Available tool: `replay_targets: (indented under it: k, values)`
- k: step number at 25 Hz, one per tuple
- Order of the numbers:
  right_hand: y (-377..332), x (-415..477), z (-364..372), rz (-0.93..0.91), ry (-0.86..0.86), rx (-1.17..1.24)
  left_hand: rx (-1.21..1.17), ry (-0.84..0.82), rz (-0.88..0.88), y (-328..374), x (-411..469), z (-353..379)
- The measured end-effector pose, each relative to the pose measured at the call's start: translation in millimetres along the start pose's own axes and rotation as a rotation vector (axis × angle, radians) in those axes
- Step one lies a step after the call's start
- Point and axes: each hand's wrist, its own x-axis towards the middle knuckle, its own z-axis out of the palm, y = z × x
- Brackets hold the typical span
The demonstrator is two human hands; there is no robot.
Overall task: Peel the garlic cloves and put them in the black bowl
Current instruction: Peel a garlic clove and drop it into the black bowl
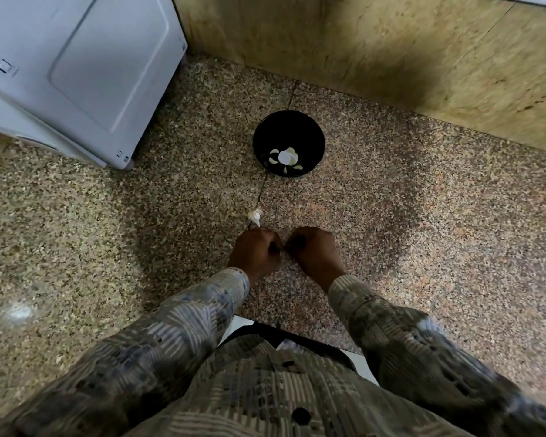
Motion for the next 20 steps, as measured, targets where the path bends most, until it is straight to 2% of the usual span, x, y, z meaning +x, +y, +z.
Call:
replay_targets:
  k: [6,10,14,17,20]
  values:
    - [9.1,-5.4,4.4,-0.117,0.014,-0.019,0.019,-0.031,0.037,-3.7,0.6,1.2]
    - [3.1,-4.8,10.2,-0.053,0.053,-0.054,0.027,-0.047,0.028,-1.5,0.1,1.1]
    - [3.9,-5.3,5.9,-0.117,-0.022,-0.072,0.021,-0.071,0.010,-3.2,0.3,1.3]
    - [-0.8,-4.2,6.2,-0.035,0.062,-0.082,0.022,-0.054,-0.002,-2.0,2.6,1.0]
    - [6.6,-6.8,9.7,-0.155,0.015,-0.125,0.023,-0.041,0.004,-1.9,0.3,2.4]
